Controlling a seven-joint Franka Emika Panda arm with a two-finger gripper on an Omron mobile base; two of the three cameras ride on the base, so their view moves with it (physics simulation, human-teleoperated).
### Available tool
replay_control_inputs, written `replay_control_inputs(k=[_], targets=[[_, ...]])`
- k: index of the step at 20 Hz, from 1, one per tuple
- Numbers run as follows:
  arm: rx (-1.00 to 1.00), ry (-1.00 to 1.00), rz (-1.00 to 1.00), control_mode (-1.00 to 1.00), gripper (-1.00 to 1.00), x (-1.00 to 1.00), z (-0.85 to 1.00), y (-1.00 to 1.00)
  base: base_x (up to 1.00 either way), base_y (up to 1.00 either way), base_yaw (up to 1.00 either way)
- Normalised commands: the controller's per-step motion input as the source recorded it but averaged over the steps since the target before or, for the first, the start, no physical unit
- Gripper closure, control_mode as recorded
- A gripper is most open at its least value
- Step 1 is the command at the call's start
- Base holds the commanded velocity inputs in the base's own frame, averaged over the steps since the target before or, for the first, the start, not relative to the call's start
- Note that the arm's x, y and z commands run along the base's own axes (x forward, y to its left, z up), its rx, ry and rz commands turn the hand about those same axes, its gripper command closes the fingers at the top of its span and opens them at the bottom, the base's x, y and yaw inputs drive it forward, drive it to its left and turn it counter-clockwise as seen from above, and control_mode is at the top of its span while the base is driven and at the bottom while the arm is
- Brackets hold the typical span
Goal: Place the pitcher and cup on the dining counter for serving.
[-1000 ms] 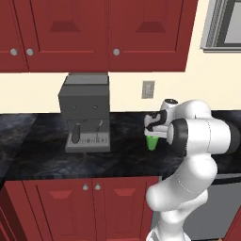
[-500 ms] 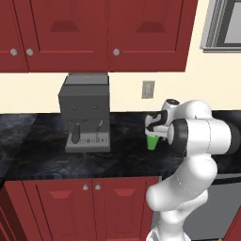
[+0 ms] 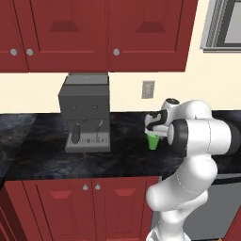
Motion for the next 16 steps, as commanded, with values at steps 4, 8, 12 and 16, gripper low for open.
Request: replay_control_inputs(k=[4,8,12,16], targets=[[0.00,-0.14,-0.02,-1.00,1.00,-0.25,0.41,0.00,0.00,0.00,0.00],[-0.01,-0.17,-0.03,-1.00,1.00,-0.45,0.83,0.09,0.00,0.00,0.00],[0.00,-0.23,-0.06,-1.00,1.00,-0.54,1.00,0.00,0.00,0.00,0.00],[0.00,-0.22,-0.09,-1.00,1.00,-0.41,0.91,0.00,0.00,0.00,0.00]])
